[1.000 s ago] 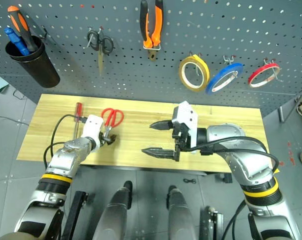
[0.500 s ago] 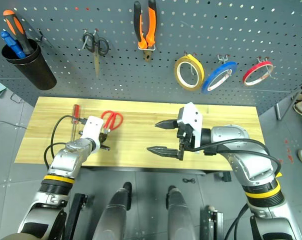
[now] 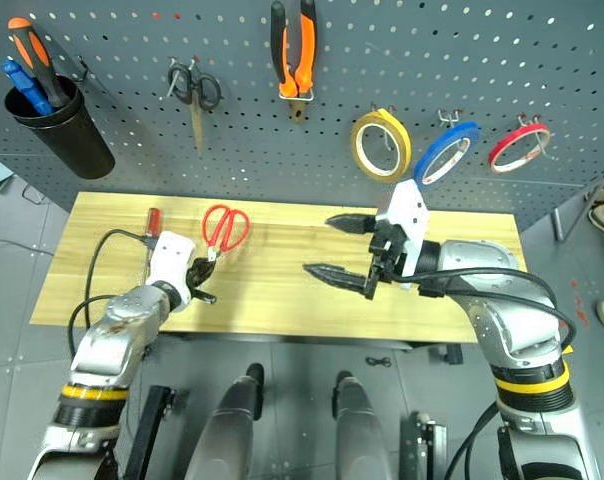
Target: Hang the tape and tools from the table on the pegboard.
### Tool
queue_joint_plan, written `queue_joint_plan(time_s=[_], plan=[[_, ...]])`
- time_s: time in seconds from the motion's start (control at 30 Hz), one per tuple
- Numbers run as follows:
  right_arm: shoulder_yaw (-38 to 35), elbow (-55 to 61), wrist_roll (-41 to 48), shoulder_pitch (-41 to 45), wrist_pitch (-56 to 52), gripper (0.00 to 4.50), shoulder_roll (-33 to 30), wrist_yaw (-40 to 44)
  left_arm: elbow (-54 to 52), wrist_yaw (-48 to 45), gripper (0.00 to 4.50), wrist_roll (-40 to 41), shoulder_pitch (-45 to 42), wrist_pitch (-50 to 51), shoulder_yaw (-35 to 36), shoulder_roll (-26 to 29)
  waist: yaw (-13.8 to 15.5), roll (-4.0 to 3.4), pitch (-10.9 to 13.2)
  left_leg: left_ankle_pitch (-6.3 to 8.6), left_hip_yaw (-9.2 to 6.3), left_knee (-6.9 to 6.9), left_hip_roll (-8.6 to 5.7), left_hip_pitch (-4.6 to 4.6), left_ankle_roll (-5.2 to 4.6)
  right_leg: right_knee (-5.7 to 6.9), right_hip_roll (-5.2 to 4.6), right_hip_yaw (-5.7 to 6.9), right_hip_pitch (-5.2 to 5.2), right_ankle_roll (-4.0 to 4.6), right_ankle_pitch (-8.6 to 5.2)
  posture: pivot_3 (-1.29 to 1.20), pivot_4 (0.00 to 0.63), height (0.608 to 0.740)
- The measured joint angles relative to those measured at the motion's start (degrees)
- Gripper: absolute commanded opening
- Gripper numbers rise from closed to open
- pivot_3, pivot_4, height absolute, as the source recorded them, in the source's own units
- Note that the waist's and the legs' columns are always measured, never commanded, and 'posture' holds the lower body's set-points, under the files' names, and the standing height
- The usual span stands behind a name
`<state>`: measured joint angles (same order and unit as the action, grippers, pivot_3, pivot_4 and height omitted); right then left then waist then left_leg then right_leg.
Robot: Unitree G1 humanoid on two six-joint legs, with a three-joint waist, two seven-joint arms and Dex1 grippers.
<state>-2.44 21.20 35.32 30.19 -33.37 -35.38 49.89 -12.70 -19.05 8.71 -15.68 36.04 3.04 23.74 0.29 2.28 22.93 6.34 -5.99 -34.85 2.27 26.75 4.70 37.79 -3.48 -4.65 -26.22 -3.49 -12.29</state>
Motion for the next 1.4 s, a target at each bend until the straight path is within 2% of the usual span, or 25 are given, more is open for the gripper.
queue_joint_plan(time_s=[0.23,0.5,1.0,1.4], plan=[[-4.4,2.8,6.8,9.7,-2.6,4.5,4.6,-8.9,-16.4,0.7,0.12,2.8,4.1,-5.2,2.5,-3.3,0.3,0.01,0.0,-0.04,0.04,-0.02,0.07,0.05,-0.01,-0.12,0.03,0.04,0.03,-0.08,-0.04,0.12,0.335,0.74],[-5.2,1.0,8.3,14.5,-1.8,4.5,6.4,-11.4,-22.6,6.1,0.12,-0.5,1.7,-9.7,2.6,-5.1,0.4,0.02,0.0,-0.06,0.04,-0.04,0.06,0.13,-0.03,-0.16,0.01,0.1,0.02,0.14,0.12,0.13,0.322,0.74],[-5.0,-2.3,8.2,17.4,0.1,4.5,7.6,-10.3,-22.3,11.6,0.12,-2.8,-2.3,-9.4,4.6,-6.0,0.4,0.04,-0.1,-0.08,0.03,-0.02,0.08,0.14,-0.06,-0.15,0.02,0.17,0.02,0.16,0.13,0.14,0.312,0.74],[-4.8,-4.2,6.8,20.0,1.1,4.5,8.7,-11.4,-15.1,11.6,0.12,-4.7,-5.3,-10.7,1.4,-6.5,0.3,0.03,-0.1,-0.09,0.03,-0.01,0.09,0.15,-0.07,-0.14,0.02,0.2,0.0,0.18,0.14,0.12,0.303,0.74]])
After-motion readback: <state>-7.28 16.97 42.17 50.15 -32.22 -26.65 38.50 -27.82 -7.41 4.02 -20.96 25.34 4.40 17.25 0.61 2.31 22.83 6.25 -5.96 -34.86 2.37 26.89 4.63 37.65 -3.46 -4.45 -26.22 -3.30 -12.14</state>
